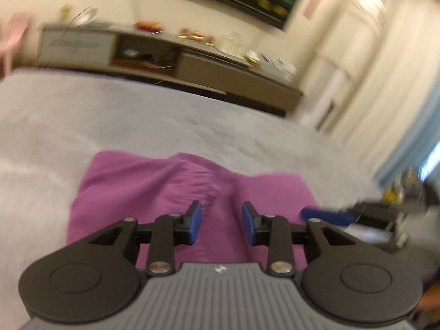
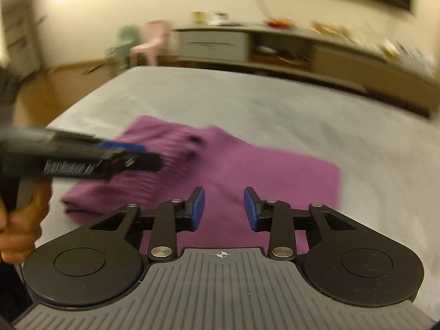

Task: Fold clothes

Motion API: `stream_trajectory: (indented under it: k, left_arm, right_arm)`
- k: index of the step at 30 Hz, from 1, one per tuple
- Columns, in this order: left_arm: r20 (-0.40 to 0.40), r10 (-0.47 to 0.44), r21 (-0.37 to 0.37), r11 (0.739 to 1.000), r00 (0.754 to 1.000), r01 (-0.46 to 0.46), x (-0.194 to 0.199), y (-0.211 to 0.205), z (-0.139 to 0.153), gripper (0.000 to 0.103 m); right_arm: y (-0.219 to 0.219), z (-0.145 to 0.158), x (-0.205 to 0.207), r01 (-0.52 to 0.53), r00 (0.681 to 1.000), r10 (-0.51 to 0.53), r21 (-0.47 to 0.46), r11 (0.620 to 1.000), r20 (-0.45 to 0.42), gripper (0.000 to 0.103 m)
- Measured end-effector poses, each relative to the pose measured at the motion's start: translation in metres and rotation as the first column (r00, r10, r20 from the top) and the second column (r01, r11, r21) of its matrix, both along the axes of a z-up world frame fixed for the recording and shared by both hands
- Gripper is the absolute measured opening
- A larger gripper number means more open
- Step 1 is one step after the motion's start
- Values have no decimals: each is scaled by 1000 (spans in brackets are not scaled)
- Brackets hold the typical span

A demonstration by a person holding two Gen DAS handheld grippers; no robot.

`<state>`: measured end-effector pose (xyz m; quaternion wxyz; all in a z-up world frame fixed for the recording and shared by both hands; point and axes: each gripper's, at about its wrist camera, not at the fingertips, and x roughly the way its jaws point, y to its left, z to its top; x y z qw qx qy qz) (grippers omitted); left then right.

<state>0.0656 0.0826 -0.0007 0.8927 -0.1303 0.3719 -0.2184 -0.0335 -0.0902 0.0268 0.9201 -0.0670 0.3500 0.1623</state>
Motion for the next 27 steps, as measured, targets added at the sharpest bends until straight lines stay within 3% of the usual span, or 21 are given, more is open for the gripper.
stream_trajectory:
  k: [3,6,7,12,14,16,18,23,27]
  left_arm:
    - [-86,46,34,999,995,-43,9,10,-17,31]
    - [-161,81,64,995,984,-72,17,19,-33,35]
    - [-165,61,54,997,984,-52,16,17,-34,35]
    - [-136,40,15,999,990,-39,17,14,-23,34]
    - [-108,51,-40,998,993,-56,21,20,-17,36]
    - [-103,75,-84,993,992,-83,25,29,-15,38]
    - [-130,102,-93,989,986,-115,30,36,-20,38]
    - [-180,125,-28,991,976,-132,41,43,-38,35]
    - [-172,126,35,992,977,-122,43,37,-39,33]
  right_arm:
    - [27,-23,14,-68,996,65,-64,996,-59,31]
    - [23,-50,11,-60,993,44,-160,985,-106,23]
    - [17,-50,7,-46,994,30,-152,987,-108,24]
    - [-13,-31,-1,67,988,-62,30,997,-144,33]
    - [-13,-20,2,93,987,-67,178,980,-145,46]
    - [-3,-24,14,97,977,-33,305,947,-210,54]
    - [10,-37,26,100,961,2,353,930,-277,54]
    - [27,-49,12,77,960,12,302,950,-281,24]
    - [21,-38,-18,55,972,-7,198,979,-237,20]
